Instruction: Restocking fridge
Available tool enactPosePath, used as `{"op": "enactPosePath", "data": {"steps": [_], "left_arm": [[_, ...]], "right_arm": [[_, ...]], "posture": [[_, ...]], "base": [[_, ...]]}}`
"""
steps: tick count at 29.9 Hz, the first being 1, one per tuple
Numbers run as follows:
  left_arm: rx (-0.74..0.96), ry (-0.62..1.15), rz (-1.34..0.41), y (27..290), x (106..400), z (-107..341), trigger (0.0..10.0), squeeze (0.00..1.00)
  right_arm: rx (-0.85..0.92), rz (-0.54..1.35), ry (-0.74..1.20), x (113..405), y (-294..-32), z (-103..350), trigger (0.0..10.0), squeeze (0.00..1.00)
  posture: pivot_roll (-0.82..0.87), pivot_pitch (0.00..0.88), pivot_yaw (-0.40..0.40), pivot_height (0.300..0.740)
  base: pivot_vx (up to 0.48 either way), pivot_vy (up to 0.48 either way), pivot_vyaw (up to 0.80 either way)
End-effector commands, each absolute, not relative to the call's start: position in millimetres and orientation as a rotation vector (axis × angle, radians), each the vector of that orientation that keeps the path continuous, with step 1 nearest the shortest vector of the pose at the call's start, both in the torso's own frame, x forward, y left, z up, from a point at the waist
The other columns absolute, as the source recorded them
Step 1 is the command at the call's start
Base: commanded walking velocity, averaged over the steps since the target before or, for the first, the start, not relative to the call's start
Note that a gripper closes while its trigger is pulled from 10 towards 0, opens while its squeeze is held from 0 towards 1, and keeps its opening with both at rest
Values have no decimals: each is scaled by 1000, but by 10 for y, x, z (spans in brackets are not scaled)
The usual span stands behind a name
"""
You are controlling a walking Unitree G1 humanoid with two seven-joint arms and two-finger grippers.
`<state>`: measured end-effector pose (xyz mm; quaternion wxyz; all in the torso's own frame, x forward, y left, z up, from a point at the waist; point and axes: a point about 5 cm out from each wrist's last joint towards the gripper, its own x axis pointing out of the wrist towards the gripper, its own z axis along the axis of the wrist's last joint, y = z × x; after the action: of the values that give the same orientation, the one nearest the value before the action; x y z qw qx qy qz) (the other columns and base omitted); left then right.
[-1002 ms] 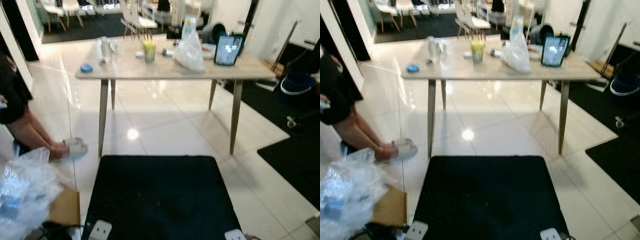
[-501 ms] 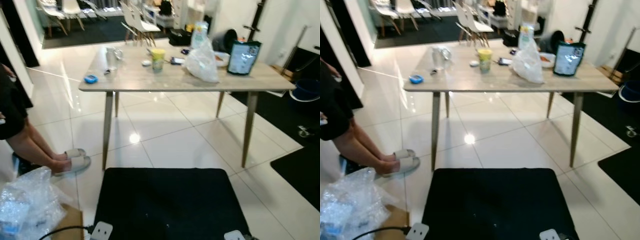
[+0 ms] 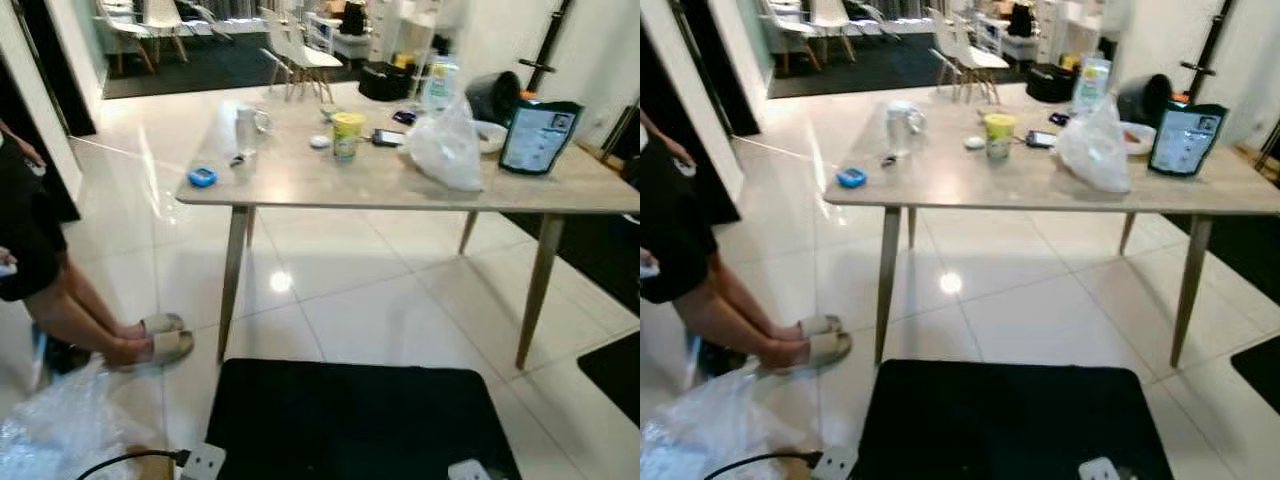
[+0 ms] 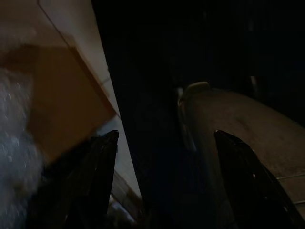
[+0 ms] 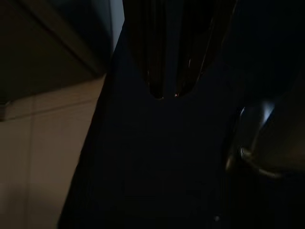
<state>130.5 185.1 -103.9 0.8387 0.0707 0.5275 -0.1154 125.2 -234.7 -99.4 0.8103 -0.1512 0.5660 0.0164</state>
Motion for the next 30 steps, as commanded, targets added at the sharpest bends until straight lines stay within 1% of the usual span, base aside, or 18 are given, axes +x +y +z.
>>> {"op": "enactPosePath", "data": {"steps": [1, 30], "left_arm": [[133, 1180, -263, 1808, 1156, -1094, 10000, 0], [136, 1178, -269, 1804, 1162, -1093, 10000, 0]], "right_arm": [[-316, 29, 1236, 1172, -2355, -1017, 10000, 0], [-335, 46, 1255, 1149, -2339, -1029, 10000, 0]], "posture": [[66, 0, -25, 740], [65, 0, -24, 740]], "base": [[292, 0, 0], [291, 0, 0]]}}
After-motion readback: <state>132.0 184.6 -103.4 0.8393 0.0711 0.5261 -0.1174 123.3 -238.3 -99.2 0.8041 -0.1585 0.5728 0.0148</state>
